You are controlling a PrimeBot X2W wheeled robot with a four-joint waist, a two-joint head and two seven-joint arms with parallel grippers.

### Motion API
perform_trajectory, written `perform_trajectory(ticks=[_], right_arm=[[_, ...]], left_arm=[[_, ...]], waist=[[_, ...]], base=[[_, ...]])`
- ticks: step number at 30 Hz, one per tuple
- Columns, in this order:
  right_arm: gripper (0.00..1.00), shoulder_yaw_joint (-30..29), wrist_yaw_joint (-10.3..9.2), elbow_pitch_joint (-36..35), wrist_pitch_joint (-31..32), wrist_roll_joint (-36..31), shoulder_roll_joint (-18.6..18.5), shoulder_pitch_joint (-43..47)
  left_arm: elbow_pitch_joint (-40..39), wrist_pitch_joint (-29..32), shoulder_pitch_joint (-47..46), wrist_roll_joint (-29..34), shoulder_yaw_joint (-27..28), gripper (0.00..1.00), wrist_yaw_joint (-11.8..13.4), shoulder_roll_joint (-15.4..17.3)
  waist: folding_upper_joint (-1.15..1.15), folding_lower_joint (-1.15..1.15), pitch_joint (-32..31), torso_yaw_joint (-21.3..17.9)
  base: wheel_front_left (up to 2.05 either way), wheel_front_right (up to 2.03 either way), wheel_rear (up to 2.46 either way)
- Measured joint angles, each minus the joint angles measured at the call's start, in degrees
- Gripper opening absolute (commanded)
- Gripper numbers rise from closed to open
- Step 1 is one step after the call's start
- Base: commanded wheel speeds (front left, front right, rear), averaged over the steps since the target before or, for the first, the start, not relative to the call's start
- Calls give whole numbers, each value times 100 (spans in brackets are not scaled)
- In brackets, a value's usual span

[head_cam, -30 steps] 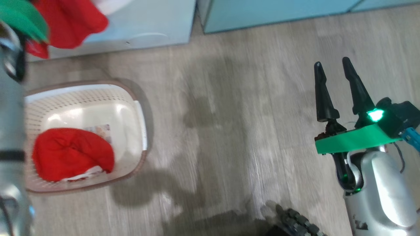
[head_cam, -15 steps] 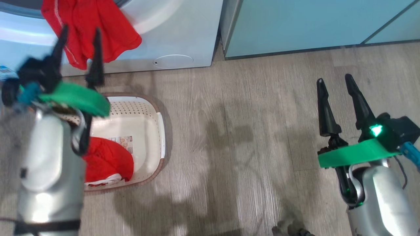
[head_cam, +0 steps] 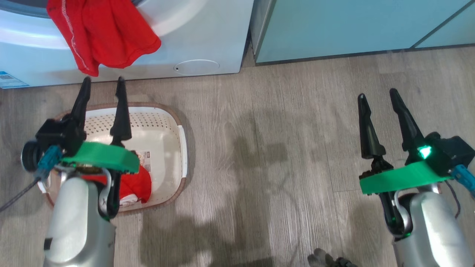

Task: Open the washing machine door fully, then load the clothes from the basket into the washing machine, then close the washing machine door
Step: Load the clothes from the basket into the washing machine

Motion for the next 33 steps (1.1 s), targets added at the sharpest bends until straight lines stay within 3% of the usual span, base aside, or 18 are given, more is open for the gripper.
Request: perform_trajectory(ticks=[22,33], right_arm=[[100,14,0,5,0,25,0,61],[100,60,0,-33,0,108,0,37]], left_arm=[[-144,0,291,-12,101,100,194,-62],[614,2,129,-43,307,100,291,-65]], waist=[[0,0,1,22],[0,0,300,-67]], base=[[0,0,0],[0,0,0]])
